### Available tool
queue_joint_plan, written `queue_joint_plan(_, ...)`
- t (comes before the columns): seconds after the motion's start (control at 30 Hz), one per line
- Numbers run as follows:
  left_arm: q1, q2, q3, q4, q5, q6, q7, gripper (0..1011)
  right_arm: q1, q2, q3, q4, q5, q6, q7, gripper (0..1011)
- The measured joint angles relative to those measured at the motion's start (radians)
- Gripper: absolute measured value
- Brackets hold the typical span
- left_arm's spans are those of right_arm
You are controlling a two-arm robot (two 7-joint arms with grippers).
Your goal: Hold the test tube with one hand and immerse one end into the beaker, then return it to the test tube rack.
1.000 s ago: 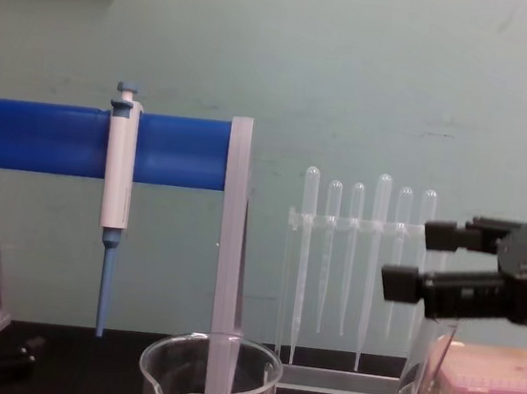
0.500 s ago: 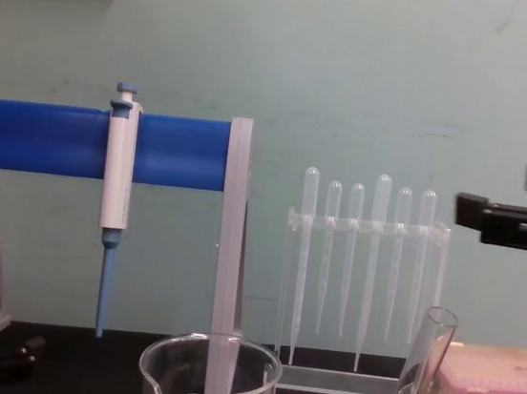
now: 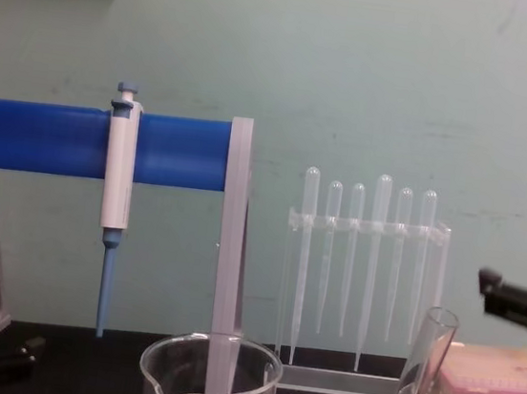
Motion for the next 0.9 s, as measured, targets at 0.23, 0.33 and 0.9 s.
queue_joint_plan(0.23, 0.0, 0.0, 0.0, 0.0, 0.0, 0.0, 0.0, 1000, 0.003, -0.059, 0.003, 0.074, 0.001, 0.002, -0.012, 1003)
queue_joint_plan(0.33, 0.0, 0.0, 0.0, 0.0, 0.0, 0.0, 0.0, 1000, -0.001, -0.071, 0.009, 0.089, 0.001, 0.007, -0.011, 1003)
queue_joint_plan(0.9, 0.0, 0.0, 0.0, 0.0, 0.0, 0.0, 0.0, 1000, -0.006, -0.075, 0.015, 0.094, 0.0, 0.012, 0.0, 1003)
